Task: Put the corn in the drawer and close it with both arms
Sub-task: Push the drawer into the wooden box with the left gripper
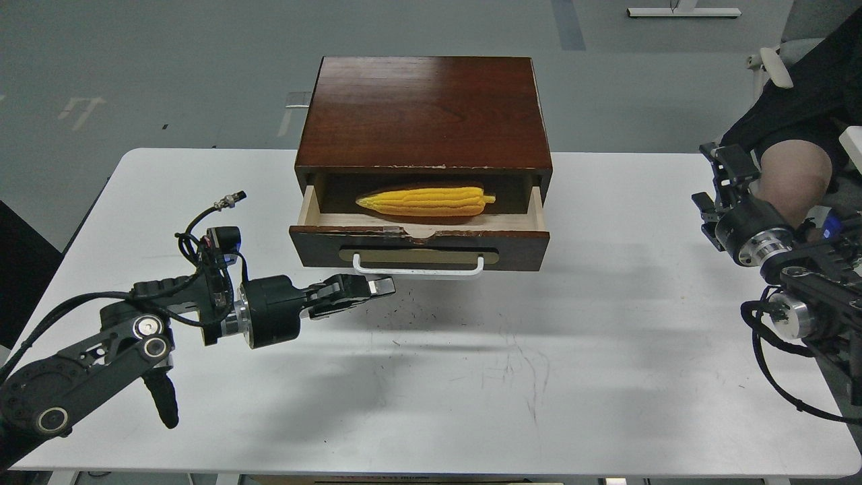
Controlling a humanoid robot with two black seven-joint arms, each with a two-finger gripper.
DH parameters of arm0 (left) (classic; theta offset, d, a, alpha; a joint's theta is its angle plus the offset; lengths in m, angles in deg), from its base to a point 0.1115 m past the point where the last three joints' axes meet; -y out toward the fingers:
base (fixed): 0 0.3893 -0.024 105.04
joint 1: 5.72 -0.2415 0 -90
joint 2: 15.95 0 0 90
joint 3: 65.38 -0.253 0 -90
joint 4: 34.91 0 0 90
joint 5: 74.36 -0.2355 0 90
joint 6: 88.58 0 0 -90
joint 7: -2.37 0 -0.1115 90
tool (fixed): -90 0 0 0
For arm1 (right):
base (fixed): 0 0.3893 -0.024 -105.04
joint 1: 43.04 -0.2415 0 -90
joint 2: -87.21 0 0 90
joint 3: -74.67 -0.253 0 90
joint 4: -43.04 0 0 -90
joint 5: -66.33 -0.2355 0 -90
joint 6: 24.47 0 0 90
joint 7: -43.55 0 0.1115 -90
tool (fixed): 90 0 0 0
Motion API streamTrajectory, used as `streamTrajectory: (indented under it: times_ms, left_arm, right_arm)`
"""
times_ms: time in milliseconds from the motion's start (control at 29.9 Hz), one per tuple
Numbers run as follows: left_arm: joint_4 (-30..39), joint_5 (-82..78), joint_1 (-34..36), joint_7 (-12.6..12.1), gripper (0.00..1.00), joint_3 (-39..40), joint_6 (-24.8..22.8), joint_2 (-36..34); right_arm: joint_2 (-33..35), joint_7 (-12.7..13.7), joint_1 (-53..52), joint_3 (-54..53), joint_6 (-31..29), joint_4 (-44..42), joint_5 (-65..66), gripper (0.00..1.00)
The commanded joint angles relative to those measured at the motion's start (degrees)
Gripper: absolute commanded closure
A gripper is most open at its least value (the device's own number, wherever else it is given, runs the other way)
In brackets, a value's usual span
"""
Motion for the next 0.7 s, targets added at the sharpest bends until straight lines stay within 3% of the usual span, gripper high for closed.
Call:
streamTrajectory:
  times_ms: [0, 668]
  left_arm:
    - [-0.90, 0.00, 0.10, 0.07, 1.00, 0.03, 0.02, 0.00]
    - [-6.26, 1.13, 1.07, 0.16, 1.00, 2.49, 0.02, 1.23]
  right_arm:
    - [0.00, 0.00, 0.10, -0.03, 0.00, 0.00, 0.00, 0.00]
    - [0.00, 0.00, 0.63, -0.03, 0.09, 0.00, 0.00, 0.00]
